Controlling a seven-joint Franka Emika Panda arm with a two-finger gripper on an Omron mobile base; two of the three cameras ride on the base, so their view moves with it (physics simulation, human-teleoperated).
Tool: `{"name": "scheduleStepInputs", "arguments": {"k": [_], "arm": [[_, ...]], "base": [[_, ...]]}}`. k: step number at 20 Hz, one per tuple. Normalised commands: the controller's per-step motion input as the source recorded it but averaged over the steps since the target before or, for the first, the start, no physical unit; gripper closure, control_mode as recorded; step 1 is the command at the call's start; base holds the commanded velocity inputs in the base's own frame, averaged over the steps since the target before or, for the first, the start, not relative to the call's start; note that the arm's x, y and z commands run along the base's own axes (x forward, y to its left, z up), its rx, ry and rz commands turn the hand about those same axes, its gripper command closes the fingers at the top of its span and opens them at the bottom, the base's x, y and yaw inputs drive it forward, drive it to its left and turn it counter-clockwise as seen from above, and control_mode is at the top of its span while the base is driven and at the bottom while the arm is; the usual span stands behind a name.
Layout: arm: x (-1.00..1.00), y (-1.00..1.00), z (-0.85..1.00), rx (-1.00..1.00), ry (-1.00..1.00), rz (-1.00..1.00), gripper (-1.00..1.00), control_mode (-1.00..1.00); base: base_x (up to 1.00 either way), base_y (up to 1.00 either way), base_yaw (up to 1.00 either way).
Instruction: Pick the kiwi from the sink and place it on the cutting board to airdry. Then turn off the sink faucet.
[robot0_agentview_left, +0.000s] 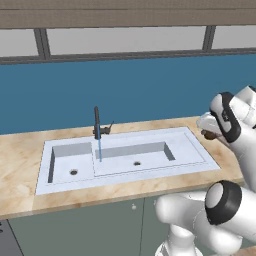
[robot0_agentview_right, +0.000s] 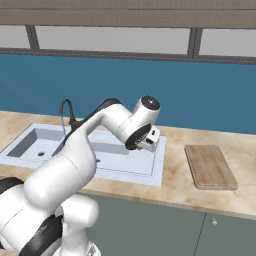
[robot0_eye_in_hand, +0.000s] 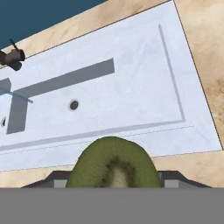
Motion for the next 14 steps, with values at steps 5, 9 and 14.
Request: {"name": "scheduleStepInputs", "arguments": {"k": [5, 9, 14], "arm": [[-0.13, -0.62, 0.0, -0.08, 0.1, -0.02, 1.0, -1.0], [0.0, -0.51, -0.08, -0.08, 0.07, -0.09, 1.0, -1.0], [0.04, -0.42, -0.07, -0.06, 0.0, -0.11, 1.0, -1.0]], "base": [[0.0, 0.0, 0.0], [0.0, 0.0, 0.0], [0.0, 0.0, 0.0]]}}
